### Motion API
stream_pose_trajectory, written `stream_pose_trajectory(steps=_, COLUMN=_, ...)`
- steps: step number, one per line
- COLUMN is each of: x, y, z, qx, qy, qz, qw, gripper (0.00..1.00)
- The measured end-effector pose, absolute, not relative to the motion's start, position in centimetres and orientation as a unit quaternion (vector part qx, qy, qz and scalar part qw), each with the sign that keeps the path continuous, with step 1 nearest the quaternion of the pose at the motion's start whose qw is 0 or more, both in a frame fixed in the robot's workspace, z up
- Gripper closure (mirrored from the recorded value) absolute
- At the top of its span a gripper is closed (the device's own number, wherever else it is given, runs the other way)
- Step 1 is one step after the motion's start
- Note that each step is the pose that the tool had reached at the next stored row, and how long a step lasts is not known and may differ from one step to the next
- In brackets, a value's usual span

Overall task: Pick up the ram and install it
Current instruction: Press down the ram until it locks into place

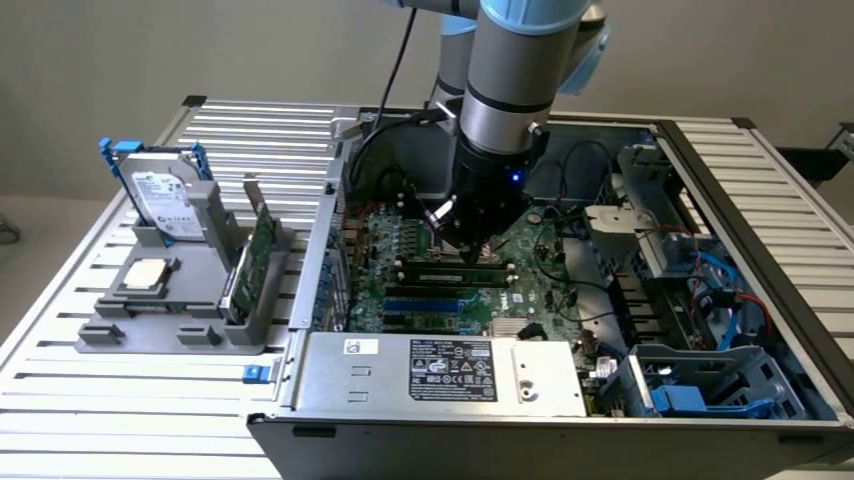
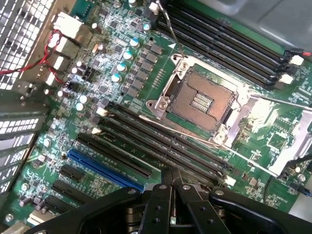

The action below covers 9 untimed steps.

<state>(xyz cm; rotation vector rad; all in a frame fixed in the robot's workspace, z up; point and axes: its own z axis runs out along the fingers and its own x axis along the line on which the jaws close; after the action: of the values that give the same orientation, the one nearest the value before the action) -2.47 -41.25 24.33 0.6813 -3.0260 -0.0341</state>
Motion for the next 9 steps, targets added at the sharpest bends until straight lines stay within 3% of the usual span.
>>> stream_pose_trajectory(steps=9, x=-2.47, y=-41.25, z=24.33, qx=0.151, qy=-0.988, qz=-0.012, qw=0.019, gripper=0.89)
